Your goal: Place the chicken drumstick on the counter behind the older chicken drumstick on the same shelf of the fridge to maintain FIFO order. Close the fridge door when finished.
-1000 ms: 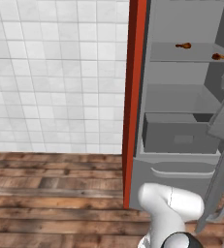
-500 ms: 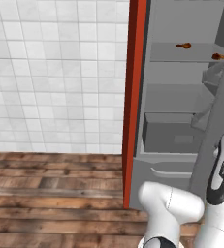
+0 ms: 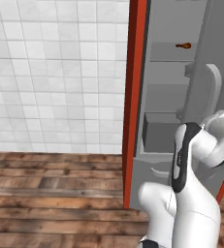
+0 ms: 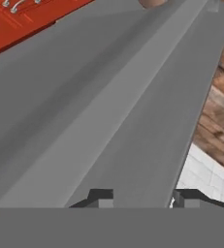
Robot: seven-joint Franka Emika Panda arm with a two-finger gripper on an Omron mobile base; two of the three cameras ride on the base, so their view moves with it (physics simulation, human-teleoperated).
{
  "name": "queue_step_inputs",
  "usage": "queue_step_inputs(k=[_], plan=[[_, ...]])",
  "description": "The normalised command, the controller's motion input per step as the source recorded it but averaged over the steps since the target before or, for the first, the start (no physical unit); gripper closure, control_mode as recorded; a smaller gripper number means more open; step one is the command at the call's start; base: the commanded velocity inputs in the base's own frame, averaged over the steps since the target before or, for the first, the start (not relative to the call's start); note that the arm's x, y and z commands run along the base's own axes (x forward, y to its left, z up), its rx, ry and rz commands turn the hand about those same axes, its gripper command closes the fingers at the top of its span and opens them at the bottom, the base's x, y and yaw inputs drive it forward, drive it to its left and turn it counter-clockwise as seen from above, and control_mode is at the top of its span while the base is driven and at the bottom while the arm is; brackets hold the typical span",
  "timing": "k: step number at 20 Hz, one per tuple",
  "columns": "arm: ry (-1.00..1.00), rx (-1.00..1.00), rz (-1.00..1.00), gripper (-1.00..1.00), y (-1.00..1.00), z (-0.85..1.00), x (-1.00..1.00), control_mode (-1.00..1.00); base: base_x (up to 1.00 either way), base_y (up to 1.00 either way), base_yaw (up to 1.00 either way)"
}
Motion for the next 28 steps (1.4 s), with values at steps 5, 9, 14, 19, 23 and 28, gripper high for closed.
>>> queue_step_inputs(k=[5,9,14,19,23,28], plan=[[0.0,0.0,-0.24,-1.0,0.01,0.02,0.71,-1.0,0.0,0.0,0.0],[0.0,0.0,-0.24,-1.0,0.0,0.03,0.68,-1.0,0.0,0.0,0.0],[0.0,0.0,-0.24,-1.0,0.0,0.02,0.65,-1.0,0.0,0.0,0.0],[-0.04,0.0,-0.2,-1.0,0.0,0.0,0.56,-1.0,0.0,0.0,0.0],[-0.08,0.0,-0.16,-1.0,0.0,0.0,0.68,-1.0,0.0,0.0,0.0],[-0.06,0.0,-0.13,-1.0,0.0,0.03,0.72,-1.0,0.0,0.0,0.0]])
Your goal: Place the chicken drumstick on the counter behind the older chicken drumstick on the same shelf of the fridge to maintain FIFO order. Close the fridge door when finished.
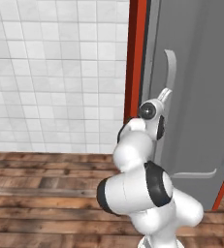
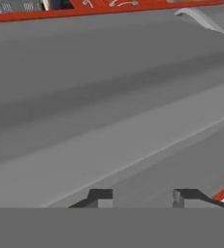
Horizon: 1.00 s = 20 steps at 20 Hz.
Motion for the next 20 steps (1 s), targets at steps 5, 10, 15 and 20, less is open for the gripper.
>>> queue_step_inputs(k=[5,10,15,20], plan=[[-0.1,0.0,-0.11,-1.0,0.0,0.1,0.54,-1.0,0.0,0.0,0.0],[-0.15,0.0,-0.1,-1.0,-0.04,0.11,0.49,-1.0,0.0,0.0,0.0],[-0.15,0.0,-0.08,-1.0,-0.04,0.06,0.55,-1.0,0.0,0.0,0.0],[-0.13,0.0,-0.07,-1.0,-0.09,0.1,0.46,-1.0,0.0,0.0,0.0]])
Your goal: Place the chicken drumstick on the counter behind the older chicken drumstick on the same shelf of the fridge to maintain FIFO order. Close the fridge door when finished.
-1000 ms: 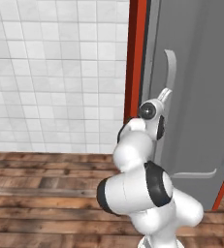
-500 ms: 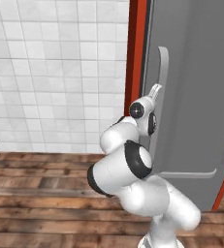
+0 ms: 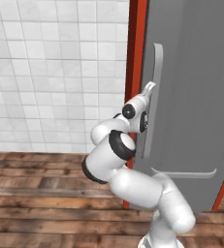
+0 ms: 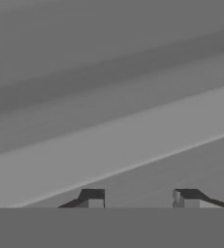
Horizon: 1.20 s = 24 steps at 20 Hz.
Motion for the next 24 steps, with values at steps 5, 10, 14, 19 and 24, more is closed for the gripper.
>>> queue_step_inputs(k=[5,10,14,19,24], plan=[[-0.11,0.0,-0.07,-1.0,-0.11,0.14,0.47,-1.0,0.0,0.0,0.0],[-0.11,0.0,-0.07,-1.0,-0.13,0.14,0.48,-1.0,0.0,0.0,0.0],[-0.08,0.0,-0.09,-1.0,-0.14,0.13,0.56,-1.0,0.0,0.0,0.0],[-0.03,0.01,-0.07,-1.0,-0.17,0.18,0.63,-1.0,0.0,0.0,0.0],[0.0,0.02,-0.02,-1.0,-0.3,0.16,0.65,-1.0,0.0,0.0,0.0]])
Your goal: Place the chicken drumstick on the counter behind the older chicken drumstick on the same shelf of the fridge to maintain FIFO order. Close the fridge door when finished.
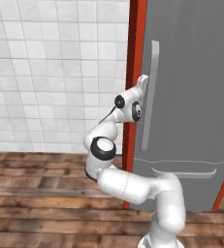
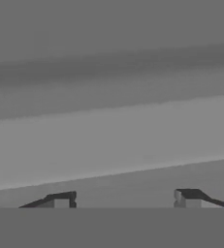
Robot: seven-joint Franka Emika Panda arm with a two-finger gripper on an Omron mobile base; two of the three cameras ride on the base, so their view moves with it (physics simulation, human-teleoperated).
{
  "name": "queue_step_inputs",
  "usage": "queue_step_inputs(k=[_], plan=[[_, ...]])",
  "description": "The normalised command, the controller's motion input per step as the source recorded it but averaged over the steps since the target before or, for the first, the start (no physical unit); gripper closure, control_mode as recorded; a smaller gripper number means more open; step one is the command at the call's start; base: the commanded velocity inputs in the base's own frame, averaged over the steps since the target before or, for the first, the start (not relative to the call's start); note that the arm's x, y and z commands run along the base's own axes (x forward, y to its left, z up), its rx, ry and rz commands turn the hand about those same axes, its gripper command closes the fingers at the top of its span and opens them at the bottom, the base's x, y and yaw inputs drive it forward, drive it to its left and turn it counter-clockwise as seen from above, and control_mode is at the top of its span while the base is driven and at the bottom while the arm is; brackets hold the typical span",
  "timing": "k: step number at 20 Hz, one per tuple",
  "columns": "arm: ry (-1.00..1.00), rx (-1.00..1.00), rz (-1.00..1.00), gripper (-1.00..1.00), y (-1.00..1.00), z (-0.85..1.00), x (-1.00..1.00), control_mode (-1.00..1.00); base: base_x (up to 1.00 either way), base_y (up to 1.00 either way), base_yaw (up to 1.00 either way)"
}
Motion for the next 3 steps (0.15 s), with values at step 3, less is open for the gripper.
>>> queue_step_inputs(k=[3], plan=[[0.0,0.02,-0.02,-1.0,-0.29,0.12,0.6,-1.0,0.0,0.0,0.0]])
